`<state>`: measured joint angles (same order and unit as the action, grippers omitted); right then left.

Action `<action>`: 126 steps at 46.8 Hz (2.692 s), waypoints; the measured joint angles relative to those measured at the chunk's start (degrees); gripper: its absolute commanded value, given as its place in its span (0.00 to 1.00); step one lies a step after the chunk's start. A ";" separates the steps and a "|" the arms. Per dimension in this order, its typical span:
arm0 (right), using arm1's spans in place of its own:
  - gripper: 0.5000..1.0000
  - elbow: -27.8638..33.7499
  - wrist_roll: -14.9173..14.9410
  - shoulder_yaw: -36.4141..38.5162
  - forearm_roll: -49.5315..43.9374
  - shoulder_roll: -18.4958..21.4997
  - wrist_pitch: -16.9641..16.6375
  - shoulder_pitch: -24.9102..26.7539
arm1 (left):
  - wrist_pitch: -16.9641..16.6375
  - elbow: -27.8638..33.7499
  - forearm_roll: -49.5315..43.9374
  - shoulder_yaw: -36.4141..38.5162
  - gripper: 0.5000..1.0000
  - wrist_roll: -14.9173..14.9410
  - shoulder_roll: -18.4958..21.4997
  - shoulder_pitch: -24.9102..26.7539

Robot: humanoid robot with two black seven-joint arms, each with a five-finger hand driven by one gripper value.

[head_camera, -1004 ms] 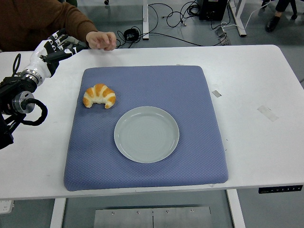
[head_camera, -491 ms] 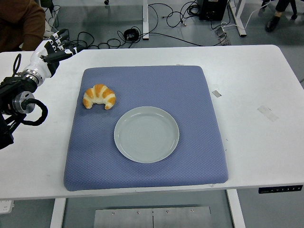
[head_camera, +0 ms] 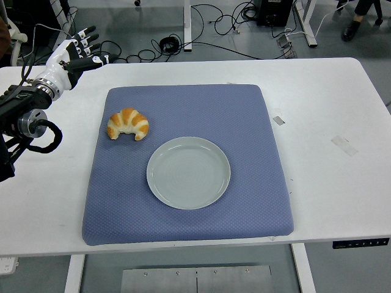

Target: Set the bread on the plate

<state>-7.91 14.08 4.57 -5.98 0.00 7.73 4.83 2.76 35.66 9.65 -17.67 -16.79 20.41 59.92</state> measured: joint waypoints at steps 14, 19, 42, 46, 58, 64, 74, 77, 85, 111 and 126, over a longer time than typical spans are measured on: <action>1.00 -0.01 -0.01 0.00 0.00 0.00 0.00 -0.01 | -0.02 10.72 5.15 5.14 0.91 0.00 7.46 2.08; 1.00 -0.01 -0.02 0.00 0.00 0.00 0.00 -0.02 | -0.03 16.22 10.02 5.38 0.90 0.00 11.42 2.39; 1.00 0.00 -0.01 0.00 0.00 0.00 0.00 -0.02 | -0.12 24.76 23.24 14.93 0.88 0.10 20.16 4.35; 1.00 0.00 -0.02 0.00 0.00 0.00 0.00 0.00 | -0.19 24.74 23.42 17.28 0.88 0.09 20.19 4.66; 1.00 0.00 -0.02 0.00 0.00 0.00 0.00 -0.02 | -1.91 23.60 23.41 18.72 0.87 0.01 19.02 3.98; 1.00 0.00 -0.01 0.00 0.00 0.00 0.00 -0.02 | -4.59 22.16 23.46 20.37 0.87 -0.03 15.98 3.81; 1.00 -0.02 -0.04 0.00 0.00 0.00 0.00 0.01 | -6.36 17.49 23.33 22.99 0.87 -0.02 10.92 3.84; 1.00 -0.01 -0.04 0.00 0.00 0.00 0.00 0.00 | -6.36 17.41 23.28 23.04 0.87 -0.01 10.66 3.84; 1.00 0.00 -0.04 0.00 0.00 0.00 0.00 0.02 | -6.37 17.40 23.28 24.48 0.87 0.01 9.85 3.77; 1.00 -0.01 -0.02 0.00 0.00 0.00 0.00 0.00 | -6.37 17.43 23.32 29.80 0.71 -0.08 9.11 4.64; 1.00 0.00 0.00 0.00 0.00 0.00 0.00 0.01 | -6.31 17.42 23.31 29.80 0.45 -0.19 9.03 4.21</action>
<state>-7.91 14.08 4.57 -5.98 0.00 7.73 4.83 -3.55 53.08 32.96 12.12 -16.98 29.44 64.13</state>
